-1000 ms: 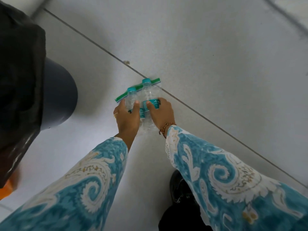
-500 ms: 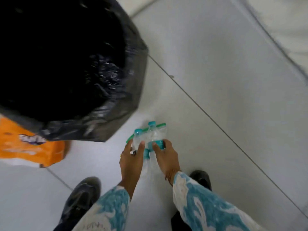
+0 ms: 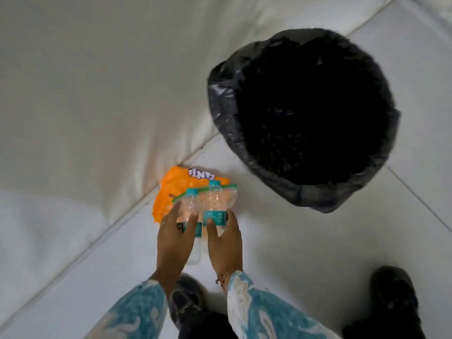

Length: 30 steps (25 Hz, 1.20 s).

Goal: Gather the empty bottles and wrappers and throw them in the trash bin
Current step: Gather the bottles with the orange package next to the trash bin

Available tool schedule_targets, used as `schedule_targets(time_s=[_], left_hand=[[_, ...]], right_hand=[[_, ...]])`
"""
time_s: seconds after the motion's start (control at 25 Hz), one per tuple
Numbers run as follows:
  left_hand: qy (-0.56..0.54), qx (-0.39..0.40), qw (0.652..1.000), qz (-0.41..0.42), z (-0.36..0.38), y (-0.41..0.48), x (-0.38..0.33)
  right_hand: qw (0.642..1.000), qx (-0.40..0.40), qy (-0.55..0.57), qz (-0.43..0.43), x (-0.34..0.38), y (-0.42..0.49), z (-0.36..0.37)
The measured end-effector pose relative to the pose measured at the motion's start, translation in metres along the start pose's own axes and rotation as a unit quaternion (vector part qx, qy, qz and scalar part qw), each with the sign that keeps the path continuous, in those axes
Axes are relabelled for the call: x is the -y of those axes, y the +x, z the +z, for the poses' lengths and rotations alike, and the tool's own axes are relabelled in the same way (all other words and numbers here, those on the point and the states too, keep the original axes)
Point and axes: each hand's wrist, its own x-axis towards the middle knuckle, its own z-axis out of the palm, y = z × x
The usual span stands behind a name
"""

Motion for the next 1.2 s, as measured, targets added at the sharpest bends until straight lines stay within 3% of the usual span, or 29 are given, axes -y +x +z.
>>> schedule_targets(time_s=[0.2, 0.32, 0.44, 0.56, 0.64, 0.8, 1.04, 1.2], left_hand=[[0.04, 0.038, 0.998, 0.04, -0.016, 0.076, 0.021], [0.068, 0.116, 0.991, -0.013, 0.001, 0.099, 0.044], [0.114, 0.116, 0.986, -0.03, 0.017, 0.095, 0.059], [0.18, 0.047, 0.982, 0.013, 0.017, 0.084, 0.057], [0.207, 0.012, 0.977, 0.046, 0.013, 0.086, 0.049], [0.22, 0.036, 0.975, 0.023, 0.015, 0.103, 0.043], [0.212, 0.072, 0.974, -0.041, 0.037, 0.085, 0.065], [0.201, 0.104, 0.972, -0.058, 0.05, 0.041, 0.076]], right_hand=[[0.999, -0.033, 0.004, 0.018, 0.006, 0.048, 0.066], [0.993, -0.03, -0.1, 0.052, -0.009, 0.078, 0.072], [0.978, -0.028, -0.206, 0.014, -0.017, 0.08, 0.059], [0.928, -0.031, -0.351, -0.121, -0.015, 0.068, 0.036], [0.89, -0.05, -0.423, -0.165, -0.013, 0.066, 0.027], [0.859, -0.023, -0.49, -0.145, -0.004, 0.08, 0.028], [0.803, 0.093, -0.564, -0.172, -0.026, 0.092, 0.027], [0.805, 0.102, -0.567, -0.142, -0.051, 0.082, 0.006]])
